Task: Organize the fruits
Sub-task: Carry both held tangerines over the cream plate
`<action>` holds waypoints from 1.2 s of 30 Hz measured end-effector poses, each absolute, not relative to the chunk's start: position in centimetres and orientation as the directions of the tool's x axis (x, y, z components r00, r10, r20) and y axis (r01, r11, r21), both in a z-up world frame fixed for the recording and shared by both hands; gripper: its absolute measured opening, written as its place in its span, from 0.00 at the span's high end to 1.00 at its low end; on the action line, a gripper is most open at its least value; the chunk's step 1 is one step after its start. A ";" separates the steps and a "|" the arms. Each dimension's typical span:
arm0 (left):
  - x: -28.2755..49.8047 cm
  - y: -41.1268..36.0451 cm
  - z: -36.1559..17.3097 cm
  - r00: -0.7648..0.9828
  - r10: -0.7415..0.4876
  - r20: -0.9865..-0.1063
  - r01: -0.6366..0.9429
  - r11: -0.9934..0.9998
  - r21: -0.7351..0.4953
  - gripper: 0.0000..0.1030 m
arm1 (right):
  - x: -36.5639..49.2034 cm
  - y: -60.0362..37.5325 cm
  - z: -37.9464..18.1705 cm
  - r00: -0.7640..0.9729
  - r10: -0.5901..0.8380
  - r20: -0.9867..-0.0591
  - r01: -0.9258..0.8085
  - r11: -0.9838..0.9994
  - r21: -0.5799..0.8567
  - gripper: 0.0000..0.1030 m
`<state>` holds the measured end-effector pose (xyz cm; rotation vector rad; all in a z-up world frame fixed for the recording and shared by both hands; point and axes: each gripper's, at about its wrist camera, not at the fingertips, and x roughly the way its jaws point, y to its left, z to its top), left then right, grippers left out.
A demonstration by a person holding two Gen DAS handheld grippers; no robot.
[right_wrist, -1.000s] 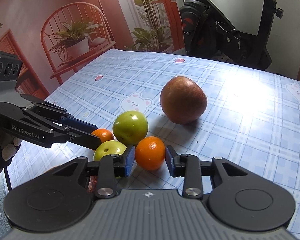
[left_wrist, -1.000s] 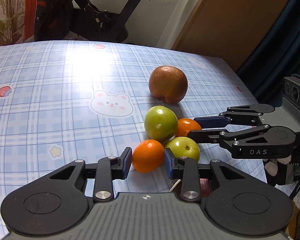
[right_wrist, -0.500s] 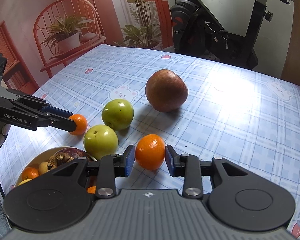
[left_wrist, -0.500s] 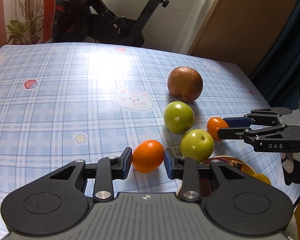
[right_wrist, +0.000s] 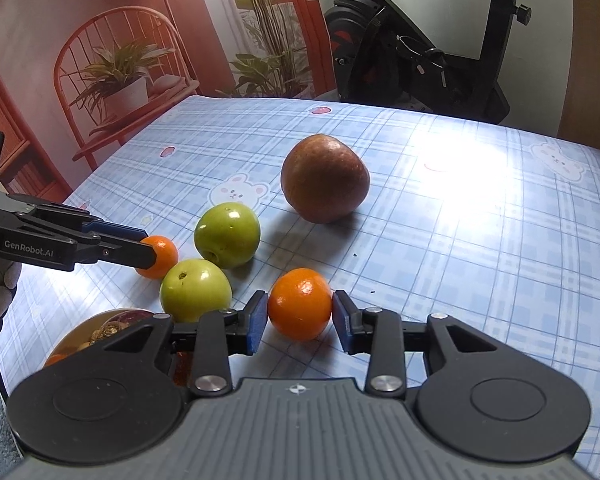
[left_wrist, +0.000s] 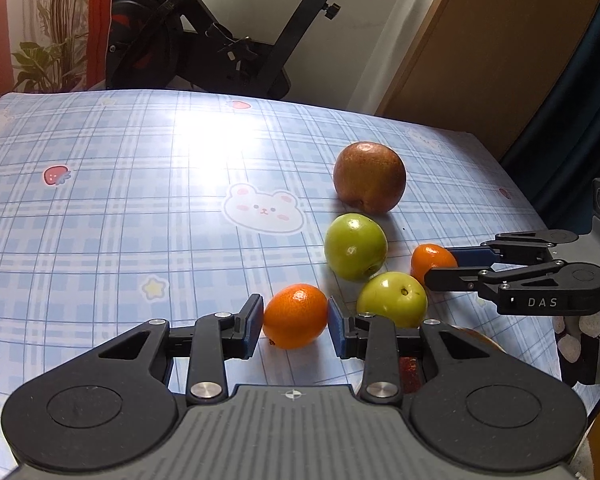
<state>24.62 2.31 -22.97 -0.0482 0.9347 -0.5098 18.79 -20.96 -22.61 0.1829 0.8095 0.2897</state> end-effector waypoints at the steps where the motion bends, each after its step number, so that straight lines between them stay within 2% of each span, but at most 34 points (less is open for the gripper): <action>1: 24.5 2.4 -23.0 0.484 -0.440 -0.756 0.399 0.880 -0.257 0.64 | 18.7 -21.0 -22.6 0.654 0.324 -0.683 -0.185 0.945 0.271 0.64; 9: 24.7 2.0 -23.2 0.481 -0.430 -0.764 0.409 0.881 -0.238 0.61 | 18.6 -21.1 -22.7 0.658 0.325 -0.679 -0.183 0.944 0.274 0.64; 19: 23.8 2.3 -22.4 0.504 -0.433 -0.748 0.393 0.886 -0.247 0.62 | 18.0 -21.0 -22.0 0.670 0.330 -0.665 -0.176 0.941 0.289 0.64; 28: 17.7 2.8 -18.5 0.560 -0.478 -0.677 0.440 0.863 -0.246 0.62 | 13.8 -19.9 -19.3 0.712 0.342 -0.613 -0.198 0.936 0.293 0.64; 36: 13.8 2.8 -18.2 0.561 -0.483 -0.673 0.434 0.863 -0.257 0.62 | 9.6 -18.0 -18.1 0.725 0.366 -0.583 -0.220 0.926 0.307 0.64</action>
